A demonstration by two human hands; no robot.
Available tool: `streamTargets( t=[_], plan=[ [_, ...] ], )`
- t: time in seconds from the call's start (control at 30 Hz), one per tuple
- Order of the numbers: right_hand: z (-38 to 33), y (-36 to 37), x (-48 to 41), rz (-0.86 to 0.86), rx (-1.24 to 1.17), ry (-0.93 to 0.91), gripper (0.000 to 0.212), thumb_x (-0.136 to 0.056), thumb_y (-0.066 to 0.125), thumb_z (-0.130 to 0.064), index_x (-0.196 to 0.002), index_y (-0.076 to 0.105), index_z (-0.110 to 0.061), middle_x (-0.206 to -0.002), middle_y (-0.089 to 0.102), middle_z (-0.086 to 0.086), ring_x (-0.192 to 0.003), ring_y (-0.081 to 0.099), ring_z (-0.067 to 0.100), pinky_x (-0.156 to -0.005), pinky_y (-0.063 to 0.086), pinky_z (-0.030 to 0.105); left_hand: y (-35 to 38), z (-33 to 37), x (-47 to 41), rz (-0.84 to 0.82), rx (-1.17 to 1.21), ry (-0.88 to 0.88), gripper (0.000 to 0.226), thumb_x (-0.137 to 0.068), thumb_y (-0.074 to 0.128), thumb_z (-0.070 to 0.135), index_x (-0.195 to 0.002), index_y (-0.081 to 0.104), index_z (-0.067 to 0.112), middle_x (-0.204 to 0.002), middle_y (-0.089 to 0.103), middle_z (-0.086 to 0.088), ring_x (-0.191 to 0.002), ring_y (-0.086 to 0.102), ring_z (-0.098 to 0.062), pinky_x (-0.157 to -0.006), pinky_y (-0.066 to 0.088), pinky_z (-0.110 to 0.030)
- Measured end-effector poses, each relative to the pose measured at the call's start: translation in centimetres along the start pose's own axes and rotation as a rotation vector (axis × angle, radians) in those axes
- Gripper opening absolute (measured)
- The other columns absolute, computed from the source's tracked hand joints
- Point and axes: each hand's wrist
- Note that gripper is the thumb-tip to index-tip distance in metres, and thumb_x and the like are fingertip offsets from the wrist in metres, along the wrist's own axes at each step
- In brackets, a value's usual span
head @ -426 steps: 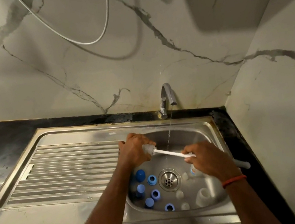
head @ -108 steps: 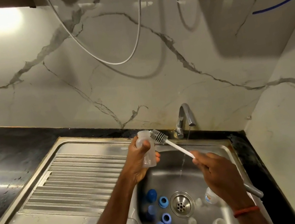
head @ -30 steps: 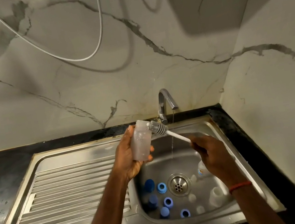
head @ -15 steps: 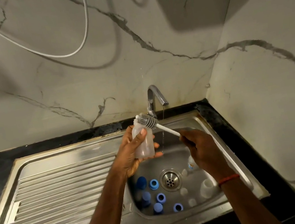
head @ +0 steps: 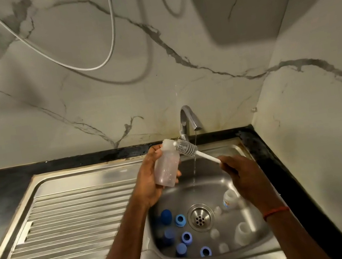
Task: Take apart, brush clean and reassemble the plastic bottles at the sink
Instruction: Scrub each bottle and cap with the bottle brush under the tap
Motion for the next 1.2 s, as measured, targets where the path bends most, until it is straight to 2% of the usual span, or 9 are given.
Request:
streamTargets(
  t=[0.1, 0.2, 0.3, 0.43, 0.57, 0.7, 0.83, 1.0, 1.2],
  plan=[
    [-0.5, -0.3, -0.4, 0.018, -0.004, -0.052, 0.019, -0.095, 0.057, -0.024, -0.104, 0.072, -0.015, -0.084, 0.057, -0.012, -0.076, 0.054, 0.007, -0.071, 0.043, 0.016, 1.3, -0.8, -0.1, -0.081, 0.006, -0.014, 0.054, -0.086, 0.061, 0.043, -0.129, 0.045, 0.013, -0.098, 0.068, -0.026, -0.067, 0.066, -0.033, -0.051, 0.055, -0.034],
    [-1.1, -0.5, -1.5, 0.016, 0.001, -0.113, 0.017, -0.095, 0.061, -0.019, -0.105, 0.072, -0.013, -0.090, 0.057, -0.014, -0.082, 0.045, -0.005, -0.081, 0.033, 0.001, 2.3, -0.9, -0.6, -0.124, 0.049, -0.059, 0.087, -0.072, 0.081, 0.051, -0.136, 0.046, 0.004, -0.098, 0.066, -0.028, -0.067, 0.066, -0.034, -0.052, 0.056, -0.035],
    [0.9, -0.5, -1.1, 0.005, -0.023, -0.040, 0.016, -0.096, 0.059, -0.023, -0.103, 0.072, -0.016, -0.087, 0.061, -0.011, -0.080, 0.051, 0.001, -0.075, 0.041, 0.012, 2.5, -1.1, -0.5, -0.049, 0.181, -0.107, 0.075, -0.083, 0.065, 0.048, -0.135, 0.047, -0.003, -0.092, 0.068, -0.028, -0.061, 0.065, -0.032, -0.049, 0.055, -0.032],
    [2.5, -0.6, -0.2, -0.007, -0.067, -0.004, 0.020, -0.097, 0.055, -0.028, -0.106, 0.071, -0.020, -0.087, 0.067, -0.006, -0.080, 0.061, 0.011, -0.073, 0.050, 0.029, 3.2, -1.5, 0.0, -0.037, 0.292, -0.149, 0.057, -0.089, 0.046, 0.046, -0.109, 0.064, -0.005, -0.080, 0.066, -0.024, -0.052, 0.062, -0.026, -0.042, 0.051, -0.026],
    [0.2, -0.4, -1.7, -0.071, -0.084, 0.015, 0.022, -0.100, 0.055, -0.025, -0.113, 0.070, -0.019, -0.098, 0.067, -0.006, -0.088, 0.055, 0.004, -0.080, 0.043, 0.018, 3.5, -1.3, 0.2, -0.063, 0.334, -0.149, 0.060, -0.090, 0.044, 0.050, -0.083, 0.078, 0.001, -0.072, 0.064, -0.018, -0.052, 0.061, -0.021, -0.043, 0.050, -0.023],
    [0.4, -0.1, -0.9, -0.126, -0.114, 0.001, 0.036, -0.097, 0.038, -0.044, -0.101, 0.066, -0.022, -0.079, 0.061, -0.006, -0.072, 0.056, 0.009, -0.064, 0.048, 0.032, 2.7, -1.2, 0.0, 0.021, 0.310, -0.044, 0.056, -0.093, 0.044, 0.049, -0.116, 0.063, 0.001, -0.087, 0.067, -0.021, -0.067, 0.065, -0.026, -0.055, 0.057, -0.030],
    [0.0, -0.4, -0.4, -0.074, -0.090, -0.029, 0.037, -0.098, 0.039, -0.046, -0.098, 0.067, -0.022, -0.068, 0.054, -0.010, -0.062, 0.052, 0.006, -0.057, 0.037, 0.020, 1.9, -2.4, -0.5, 0.139, 0.249, 0.006, 0.067, -0.089, 0.056, 0.045, -0.146, 0.044, 0.012, -0.127, 0.064, -0.028, -0.096, 0.069, -0.037, -0.072, 0.061, -0.046],
    [-1.5, -0.4, -1.0, -0.056, 0.058, -0.099, 0.025, -0.101, 0.046, -0.038, -0.095, 0.067, -0.024, -0.060, 0.042, -0.017, -0.056, 0.045, -0.002, -0.054, 0.024, 0.011, 1.8, -2.7, -1.2, 0.292, 0.274, 0.017, 0.067, -0.087, 0.058, 0.050, -0.141, 0.051, 0.011, -0.126, 0.060, -0.025, -0.086, 0.069, -0.031, -0.065, 0.057, -0.043],
    [0.9, -0.9, 0.8, -0.216, 0.048, -0.219, 0.026, -0.100, 0.047, -0.046, -0.098, 0.066, -0.029, -0.065, 0.056, -0.010, -0.059, 0.053, 0.006, -0.052, 0.045, 0.024, 1.7, -1.9, -1.1, 0.376, 0.271, 0.032, 0.037, -0.100, 0.048, 0.041, -0.126, 0.057, 0.015, -0.118, 0.062, -0.017, -0.103, 0.061, -0.032, -0.077, 0.056, -0.046]
  ],
)
Point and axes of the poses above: each hand's wrist, its own x-axis away from the middle knuckle, its own y-axis out of the palm, z = x × y
